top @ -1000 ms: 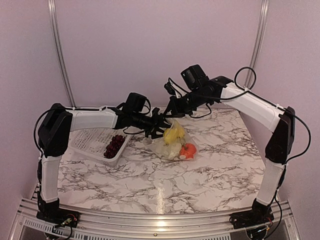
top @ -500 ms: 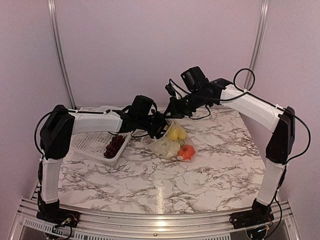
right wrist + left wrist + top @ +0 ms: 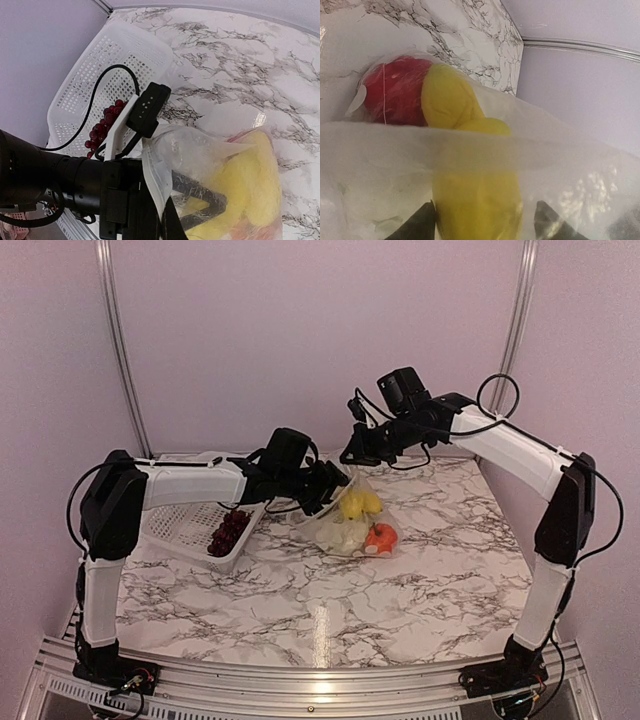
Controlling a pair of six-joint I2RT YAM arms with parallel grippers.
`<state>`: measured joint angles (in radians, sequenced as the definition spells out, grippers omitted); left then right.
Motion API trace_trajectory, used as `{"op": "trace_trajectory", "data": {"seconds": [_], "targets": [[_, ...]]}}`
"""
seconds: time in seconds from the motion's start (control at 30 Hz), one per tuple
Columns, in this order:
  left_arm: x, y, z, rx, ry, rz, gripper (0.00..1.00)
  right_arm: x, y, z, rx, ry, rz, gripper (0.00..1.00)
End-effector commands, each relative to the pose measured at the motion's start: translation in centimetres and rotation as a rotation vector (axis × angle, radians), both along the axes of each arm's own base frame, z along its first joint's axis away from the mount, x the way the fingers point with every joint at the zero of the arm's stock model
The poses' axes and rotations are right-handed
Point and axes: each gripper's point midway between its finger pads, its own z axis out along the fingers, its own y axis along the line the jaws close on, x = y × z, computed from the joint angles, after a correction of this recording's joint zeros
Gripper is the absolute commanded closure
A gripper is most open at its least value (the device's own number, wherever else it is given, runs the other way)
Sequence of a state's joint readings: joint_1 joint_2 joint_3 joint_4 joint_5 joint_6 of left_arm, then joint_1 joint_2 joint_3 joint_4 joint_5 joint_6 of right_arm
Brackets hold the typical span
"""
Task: Place the food in the zip-top bag and seal the zipper
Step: Place the fake fruit in the zipper food storage bag.
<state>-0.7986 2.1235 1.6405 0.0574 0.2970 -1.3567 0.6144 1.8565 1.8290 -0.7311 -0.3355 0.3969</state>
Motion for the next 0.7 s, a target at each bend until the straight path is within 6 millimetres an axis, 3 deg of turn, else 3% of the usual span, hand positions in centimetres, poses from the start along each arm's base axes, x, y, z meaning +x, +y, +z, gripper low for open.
{"op": "trace_trajectory", "data": {"seconds": [0.0, 0.1, 0.2, 0.3, 0.43, 0.53, 0.67], "targets": [[0.2, 0.9, 5.4, -0.070, -0.097, 0.013, 0.27, 1.5, -1.7, 3.7, 0.059, -0.086, -0.055, 1.00], [0.5, 0.8, 6.7, -0.127, -0.118, 0.003, 0.22, 1.6, -1.8, 3.7, 0.063, -0.084, -0.052, 1.00], [0.6, 0.4, 6.6, -0.166, -0.100, -0.011, 0.13, 1.6, -1.7, 3.5, 0.065, -0.080, -0.049, 1.00], [0.7, 0.3, 7.4, -0.173, -0.115, -0.027, 0.12, 1.8, -1.9, 3.6, 0.065, -0.088, -0.058, 1.00], [1.1, 0.7, 12.2, -0.143, -0.250, -0.078, 0.12, 2.0, -2.5, 3.9, 0.063, -0.097, -0.073, 1.00], [0.9, 1.8, 15.9, -0.036, -0.371, -0.131, 0.11, 1.8, -2.8, 3.9, 0.063, -0.103, -0.079, 1.00], [0.5, 5.9, 16.2, 0.171, -0.439, -0.080, 0.16, 1.4, -2.9, 3.3, 0.079, -0.093, -0.080, 1.00]]}}
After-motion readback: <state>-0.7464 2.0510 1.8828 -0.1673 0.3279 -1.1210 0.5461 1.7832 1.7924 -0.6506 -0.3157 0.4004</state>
